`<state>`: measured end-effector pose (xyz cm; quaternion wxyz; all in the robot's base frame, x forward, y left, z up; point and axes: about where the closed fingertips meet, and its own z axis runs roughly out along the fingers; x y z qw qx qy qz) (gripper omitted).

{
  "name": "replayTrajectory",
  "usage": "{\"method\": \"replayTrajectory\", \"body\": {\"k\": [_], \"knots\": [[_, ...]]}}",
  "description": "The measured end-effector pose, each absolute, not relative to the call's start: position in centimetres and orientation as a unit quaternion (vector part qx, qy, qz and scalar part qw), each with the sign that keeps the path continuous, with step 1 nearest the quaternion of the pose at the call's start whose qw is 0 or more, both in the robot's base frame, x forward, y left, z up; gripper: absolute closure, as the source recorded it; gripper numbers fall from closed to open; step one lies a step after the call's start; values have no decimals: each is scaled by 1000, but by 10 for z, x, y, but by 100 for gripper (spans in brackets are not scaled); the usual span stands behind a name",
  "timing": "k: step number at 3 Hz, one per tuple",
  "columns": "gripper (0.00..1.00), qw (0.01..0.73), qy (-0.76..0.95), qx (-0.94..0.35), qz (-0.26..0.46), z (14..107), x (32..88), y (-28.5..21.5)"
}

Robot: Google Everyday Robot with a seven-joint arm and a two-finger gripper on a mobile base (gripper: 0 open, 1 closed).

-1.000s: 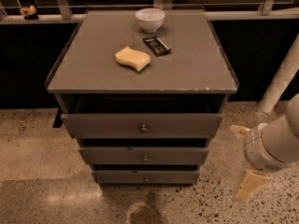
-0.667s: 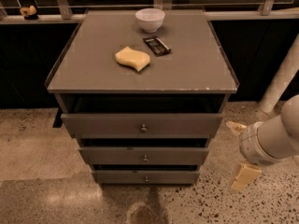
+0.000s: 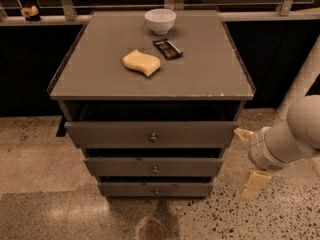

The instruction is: Open top drawer

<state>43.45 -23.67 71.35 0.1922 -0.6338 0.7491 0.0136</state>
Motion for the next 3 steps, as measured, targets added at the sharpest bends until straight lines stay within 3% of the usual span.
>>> {"method": "replayTrajectory", "body": {"k": [1, 3], "knots": [[0, 176, 721, -671, -2, 690, 466, -215], [0, 155, 681, -701, -142, 676, 523, -181]]}}
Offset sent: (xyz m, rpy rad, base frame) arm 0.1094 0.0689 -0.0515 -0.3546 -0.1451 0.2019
